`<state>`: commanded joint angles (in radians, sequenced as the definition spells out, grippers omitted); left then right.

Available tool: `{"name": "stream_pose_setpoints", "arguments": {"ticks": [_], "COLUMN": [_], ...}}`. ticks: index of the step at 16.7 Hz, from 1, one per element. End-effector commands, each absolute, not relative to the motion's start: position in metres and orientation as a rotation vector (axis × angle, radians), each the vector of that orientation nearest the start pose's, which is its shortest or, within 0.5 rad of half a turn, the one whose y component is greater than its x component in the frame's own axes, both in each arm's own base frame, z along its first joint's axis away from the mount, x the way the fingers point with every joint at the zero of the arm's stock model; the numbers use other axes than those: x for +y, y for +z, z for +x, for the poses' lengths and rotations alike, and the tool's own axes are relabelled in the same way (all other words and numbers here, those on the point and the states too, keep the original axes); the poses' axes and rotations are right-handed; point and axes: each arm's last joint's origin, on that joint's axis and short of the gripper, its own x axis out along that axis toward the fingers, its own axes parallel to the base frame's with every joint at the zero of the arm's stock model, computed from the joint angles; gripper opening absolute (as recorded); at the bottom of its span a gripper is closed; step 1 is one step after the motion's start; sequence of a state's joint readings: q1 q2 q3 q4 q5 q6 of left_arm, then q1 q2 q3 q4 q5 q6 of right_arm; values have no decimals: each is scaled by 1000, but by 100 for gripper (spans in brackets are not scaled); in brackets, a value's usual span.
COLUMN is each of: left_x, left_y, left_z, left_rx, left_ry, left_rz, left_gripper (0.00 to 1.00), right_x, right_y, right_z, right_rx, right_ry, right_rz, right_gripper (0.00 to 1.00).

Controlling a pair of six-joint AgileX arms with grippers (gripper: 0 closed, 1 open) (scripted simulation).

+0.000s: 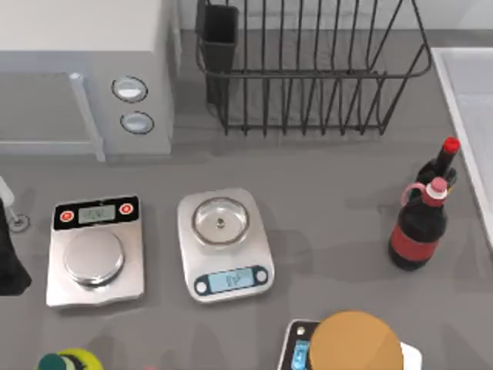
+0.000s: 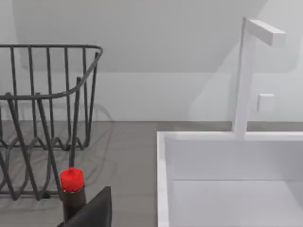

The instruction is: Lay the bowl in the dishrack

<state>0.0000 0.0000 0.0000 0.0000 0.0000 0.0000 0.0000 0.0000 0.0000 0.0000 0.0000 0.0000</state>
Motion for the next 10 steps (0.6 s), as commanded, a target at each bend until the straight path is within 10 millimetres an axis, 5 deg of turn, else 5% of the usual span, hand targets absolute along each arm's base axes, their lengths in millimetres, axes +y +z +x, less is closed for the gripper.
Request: {"name": "stream_pose_setpoints", "arguments": {"ticks": [4, 10], "left_x": [-1, -1], "left_y": [160, 160], "left_z": [106, 106], "left_rx": [0, 0], "left_ry": [0, 0], "left_rz": [0, 0], "left_gripper": [100, 100], "right_x": [-3, -22], "right_y": [166, 213], "right_z": [106, 120], "right_rx": [30, 362], "right_ry": [-16, -146], "right_rz": [-18, -143], "right_gripper": [100, 100]}}
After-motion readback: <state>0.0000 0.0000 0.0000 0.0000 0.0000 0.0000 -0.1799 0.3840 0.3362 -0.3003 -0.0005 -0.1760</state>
